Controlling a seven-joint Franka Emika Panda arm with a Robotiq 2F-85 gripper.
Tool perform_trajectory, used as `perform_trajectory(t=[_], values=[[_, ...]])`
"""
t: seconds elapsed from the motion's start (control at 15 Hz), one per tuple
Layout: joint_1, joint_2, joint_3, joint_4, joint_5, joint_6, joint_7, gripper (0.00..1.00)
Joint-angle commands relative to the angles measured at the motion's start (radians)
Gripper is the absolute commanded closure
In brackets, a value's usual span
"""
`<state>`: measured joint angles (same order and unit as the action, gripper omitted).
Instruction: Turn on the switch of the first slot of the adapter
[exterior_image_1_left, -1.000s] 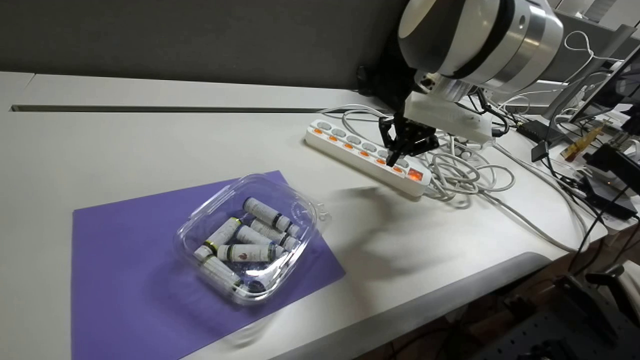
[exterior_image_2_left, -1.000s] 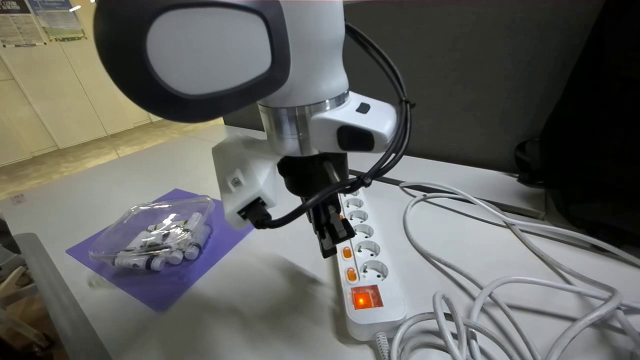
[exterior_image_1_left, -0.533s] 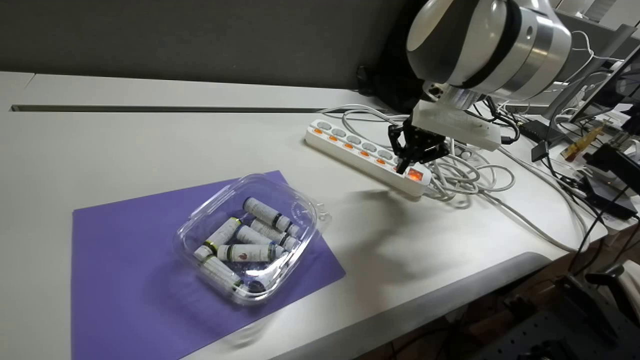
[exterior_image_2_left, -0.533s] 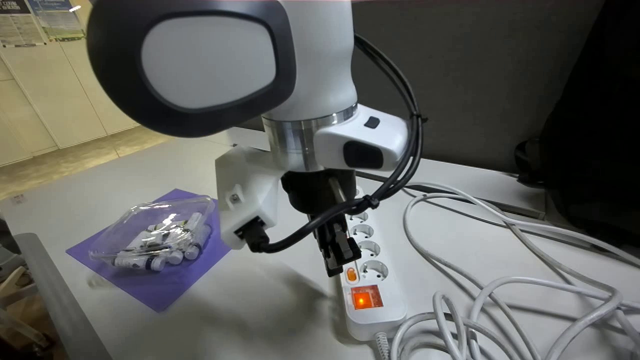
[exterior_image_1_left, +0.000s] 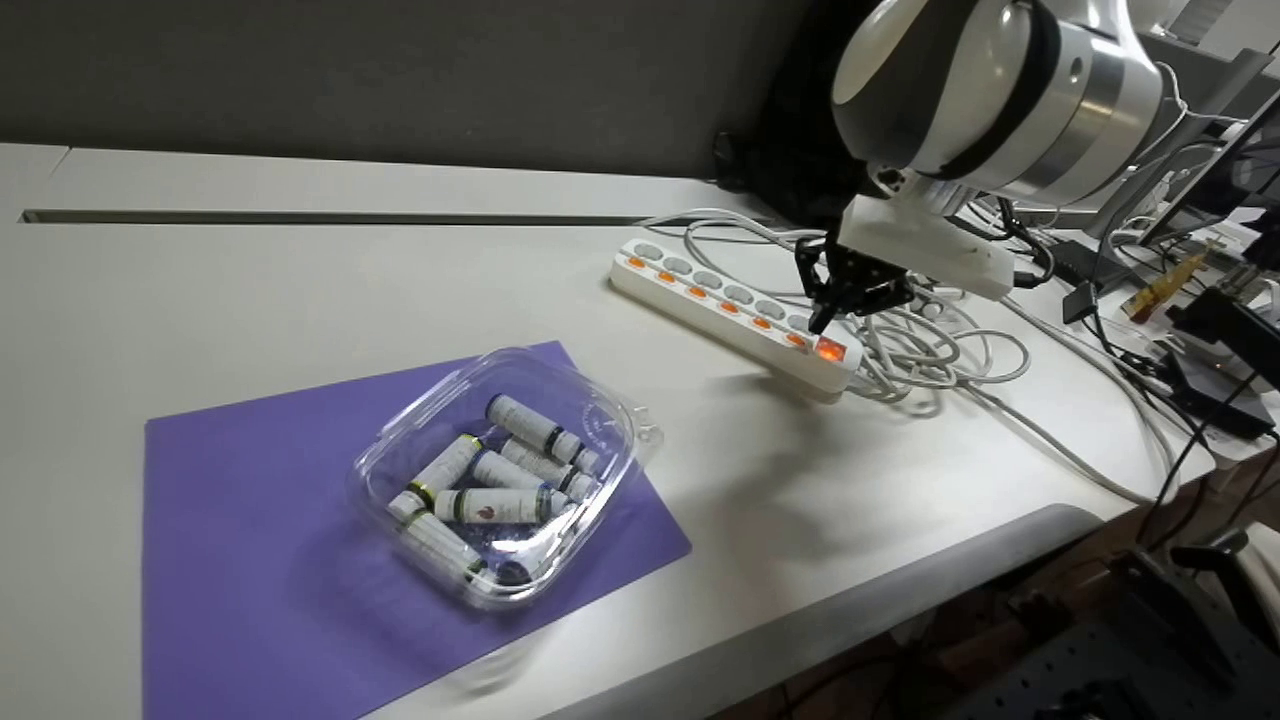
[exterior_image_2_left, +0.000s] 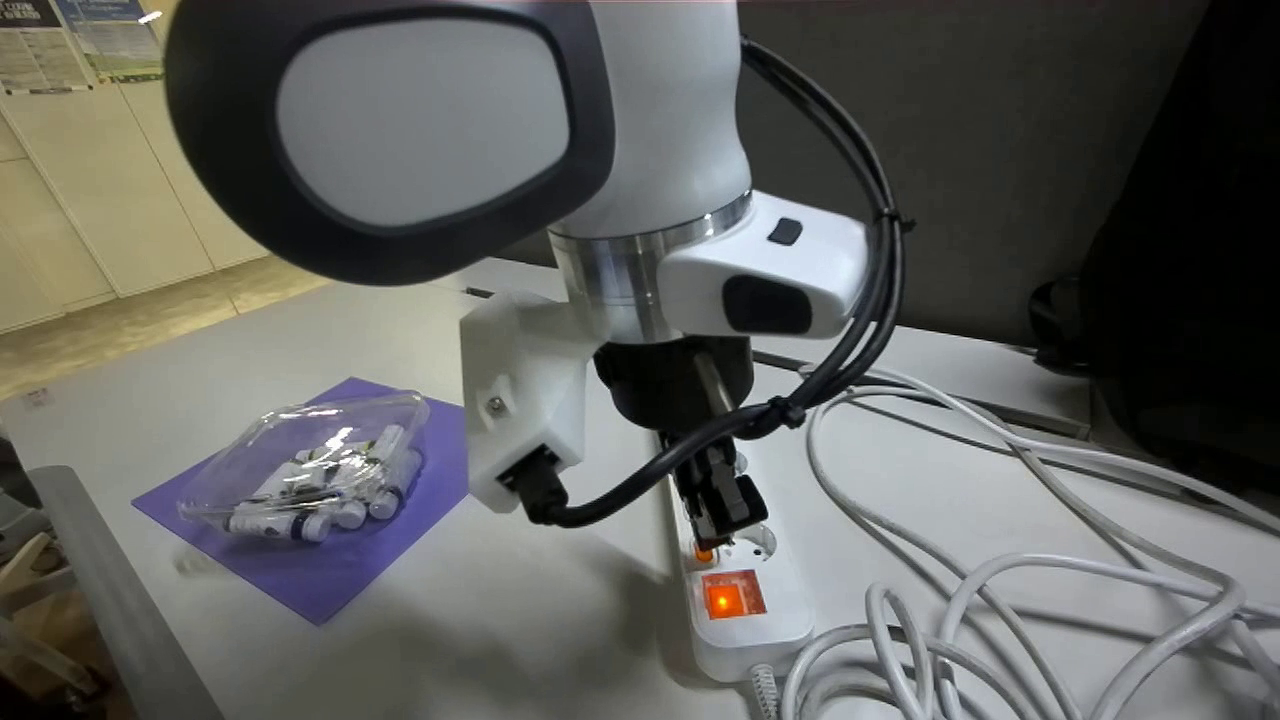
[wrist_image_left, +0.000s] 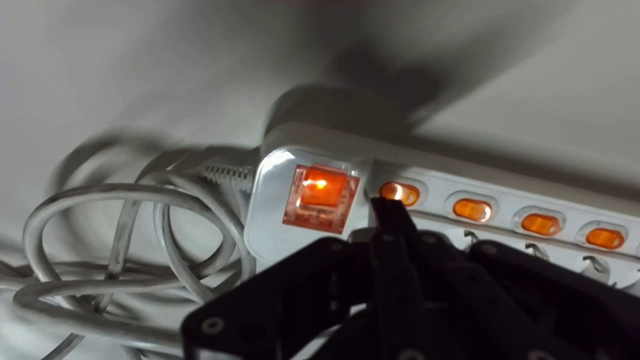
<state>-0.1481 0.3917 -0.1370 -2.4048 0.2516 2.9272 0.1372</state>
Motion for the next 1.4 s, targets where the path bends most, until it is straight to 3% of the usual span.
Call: perform_trajectory(t=[0.0, 1.33], values=[[-0.028, -0.003, 0.025, 0.004, 0.018, 0.019, 0.010, 1.00], [-0.151, 0.056, 0.175, 0.055, 0.109, 0.047, -0.053, 1.00]])
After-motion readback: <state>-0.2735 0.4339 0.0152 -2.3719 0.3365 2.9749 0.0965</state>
